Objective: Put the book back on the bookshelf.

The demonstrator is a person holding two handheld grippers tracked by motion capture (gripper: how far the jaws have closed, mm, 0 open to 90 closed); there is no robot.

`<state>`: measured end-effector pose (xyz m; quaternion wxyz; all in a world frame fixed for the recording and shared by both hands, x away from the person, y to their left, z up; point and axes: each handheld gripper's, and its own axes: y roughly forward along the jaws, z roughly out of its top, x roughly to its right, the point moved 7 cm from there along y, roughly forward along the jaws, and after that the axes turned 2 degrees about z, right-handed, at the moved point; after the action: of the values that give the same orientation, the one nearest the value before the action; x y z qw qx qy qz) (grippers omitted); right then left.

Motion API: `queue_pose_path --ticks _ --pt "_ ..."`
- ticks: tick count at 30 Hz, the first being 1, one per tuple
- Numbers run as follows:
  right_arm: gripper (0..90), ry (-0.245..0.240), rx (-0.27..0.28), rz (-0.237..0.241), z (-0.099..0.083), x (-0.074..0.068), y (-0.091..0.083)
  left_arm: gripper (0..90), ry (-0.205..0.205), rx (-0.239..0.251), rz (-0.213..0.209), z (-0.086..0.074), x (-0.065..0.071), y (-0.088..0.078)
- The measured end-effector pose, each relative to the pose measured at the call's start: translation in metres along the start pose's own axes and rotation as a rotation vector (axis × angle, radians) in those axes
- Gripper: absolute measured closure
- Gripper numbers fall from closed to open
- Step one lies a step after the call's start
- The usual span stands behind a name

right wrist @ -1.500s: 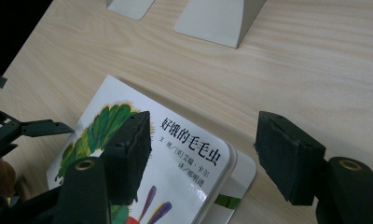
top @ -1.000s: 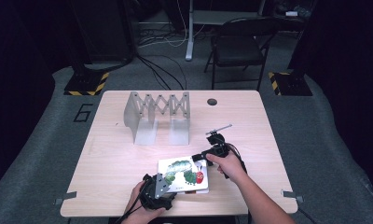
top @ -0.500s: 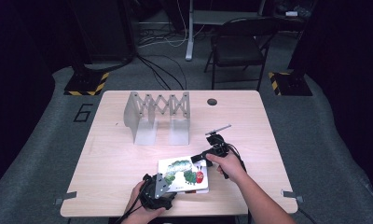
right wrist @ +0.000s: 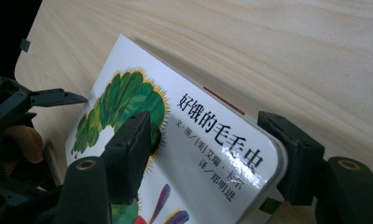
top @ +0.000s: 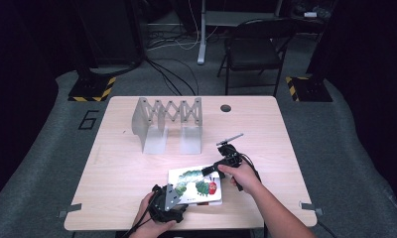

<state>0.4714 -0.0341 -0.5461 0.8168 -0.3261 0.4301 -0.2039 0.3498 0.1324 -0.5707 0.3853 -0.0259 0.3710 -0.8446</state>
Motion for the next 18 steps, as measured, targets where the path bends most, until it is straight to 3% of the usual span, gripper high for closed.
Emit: queue_pose_path --ticks 12,18 --pt "39.7 -0.022 -0.008 -0.022 0.0017 -0.0019 -0.0027 14.8 -0.003 -0.018 0.019 0.0009 -0.0002 0.0001" --pt "41.4 0.008 -0.022 -0.014 0.0011 -0.0026 -0.0038 14.7 -0.011 -0.063 0.002 0.0024 -0.0002 -0.0007"
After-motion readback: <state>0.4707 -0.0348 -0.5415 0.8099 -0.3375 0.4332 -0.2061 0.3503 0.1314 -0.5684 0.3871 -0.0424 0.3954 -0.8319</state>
